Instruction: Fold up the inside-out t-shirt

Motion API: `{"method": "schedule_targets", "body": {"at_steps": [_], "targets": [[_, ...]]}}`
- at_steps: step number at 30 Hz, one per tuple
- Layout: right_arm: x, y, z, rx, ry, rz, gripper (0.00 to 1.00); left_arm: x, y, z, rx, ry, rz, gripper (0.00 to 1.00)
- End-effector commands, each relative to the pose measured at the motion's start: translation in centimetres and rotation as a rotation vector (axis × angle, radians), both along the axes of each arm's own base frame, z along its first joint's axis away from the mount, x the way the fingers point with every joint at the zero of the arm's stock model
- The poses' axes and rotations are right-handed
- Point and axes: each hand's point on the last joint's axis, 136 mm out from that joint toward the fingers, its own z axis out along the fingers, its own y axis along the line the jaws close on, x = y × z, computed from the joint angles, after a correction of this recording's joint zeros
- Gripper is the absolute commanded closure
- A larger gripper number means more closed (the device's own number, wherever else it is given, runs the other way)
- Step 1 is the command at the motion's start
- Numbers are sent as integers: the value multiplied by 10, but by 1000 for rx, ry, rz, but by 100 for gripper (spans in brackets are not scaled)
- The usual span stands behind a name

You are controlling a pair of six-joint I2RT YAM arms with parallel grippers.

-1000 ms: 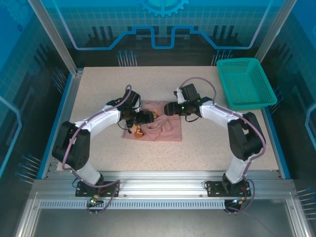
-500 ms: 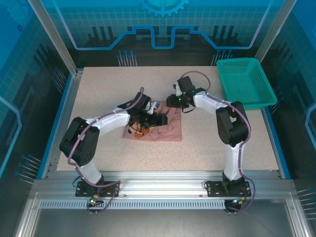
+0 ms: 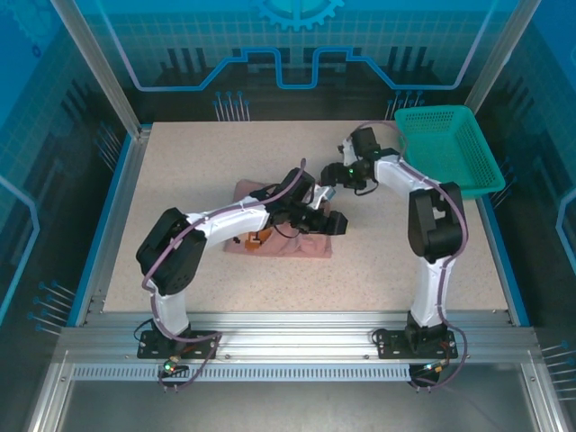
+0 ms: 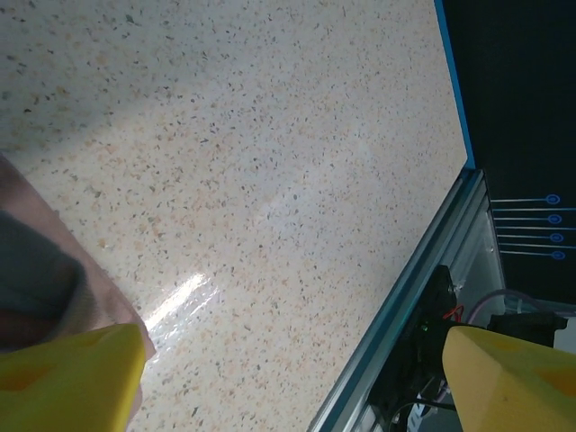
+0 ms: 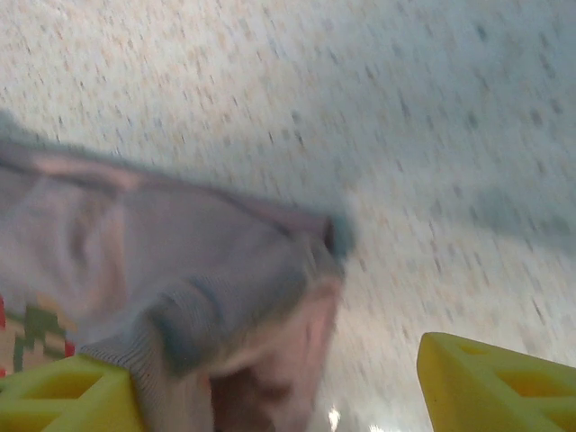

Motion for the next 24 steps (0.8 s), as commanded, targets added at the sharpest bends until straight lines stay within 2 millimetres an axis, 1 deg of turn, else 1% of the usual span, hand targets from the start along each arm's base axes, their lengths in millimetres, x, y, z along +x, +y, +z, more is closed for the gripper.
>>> {"method": "schedule_targets", "body": {"at_steps": [1,2,4,6,7,9,11,13,15,18,20,22,24], "targets": [[-39,-12,32,44,-17,15,27,-5,25,32,-17,-129,-10,11],[-52,-11,33,66,-15,20,27,-4,36,34,-19,-136,16,11],[-81,-5,34,120,-12,43,25,2,66,32,-8,-124,95,11],[-104,1,34,126,-20,77,22,7,91,29,-2,-115,162,11],[-112,2,34,110,-23,90,22,9,103,26,3,-113,194,11],[-123,7,30,96,-16,102,21,13,124,18,38,-101,260,11],[-134,20,20,119,20,124,22,18,145,7,83,-72,333,11],[-146,35,5,134,64,140,26,24,163,0,95,-40,396,11],[-150,44,-7,140,87,144,31,27,173,-3,96,-24,432,11],[-146,51,-21,148,114,139,43,28,178,-4,113,-25,438,11],[-143,53,-25,151,120,138,52,28,180,-5,131,-27,438,11],[-142,55,-25,151,118,142,64,27,186,-9,161,-32,449,11],[-141,48,-25,117,119,129,74,26,193,-12,197,-35,462,12]]}}
